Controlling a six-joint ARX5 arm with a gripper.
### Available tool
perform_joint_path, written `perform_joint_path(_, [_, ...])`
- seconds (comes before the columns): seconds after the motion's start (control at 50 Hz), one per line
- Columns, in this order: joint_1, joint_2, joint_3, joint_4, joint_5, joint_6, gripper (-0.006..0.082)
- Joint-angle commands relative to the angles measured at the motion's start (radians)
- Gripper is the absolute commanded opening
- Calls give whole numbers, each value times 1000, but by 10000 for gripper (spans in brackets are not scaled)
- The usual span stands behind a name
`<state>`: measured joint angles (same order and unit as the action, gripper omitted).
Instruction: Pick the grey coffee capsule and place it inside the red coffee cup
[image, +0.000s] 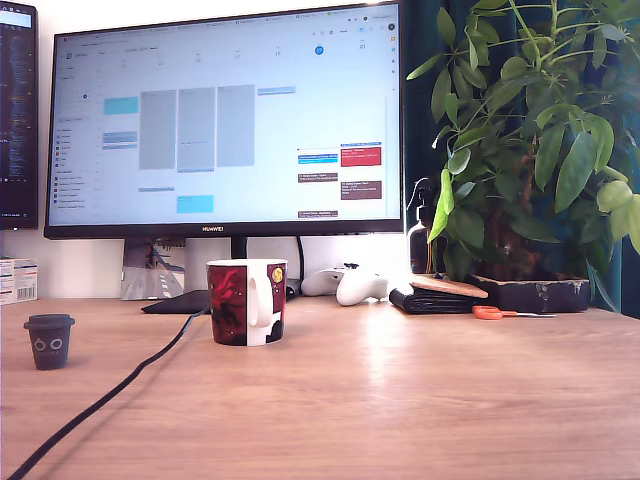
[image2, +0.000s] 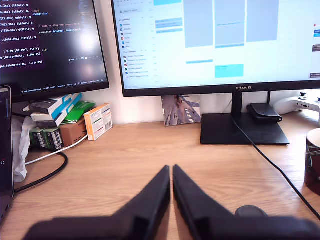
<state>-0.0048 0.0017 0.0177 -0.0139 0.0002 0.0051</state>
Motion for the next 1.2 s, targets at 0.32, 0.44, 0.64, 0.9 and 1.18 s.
perform_joint_path(0.32, [21, -14, -28, -70, 174, -137, -16])
perform_joint_path(0.44, [21, -14, -29, 13, 219, -186, -16])
perform_joint_path(0.64, [21, -14, -28, 119, 246, -344, -16])
perform_joint_path(0.9, [21, 24, -19, 76, 435, -380, -16])
perform_joint_path(1.18, [21, 255, -19, 46, 437, -318, 13])
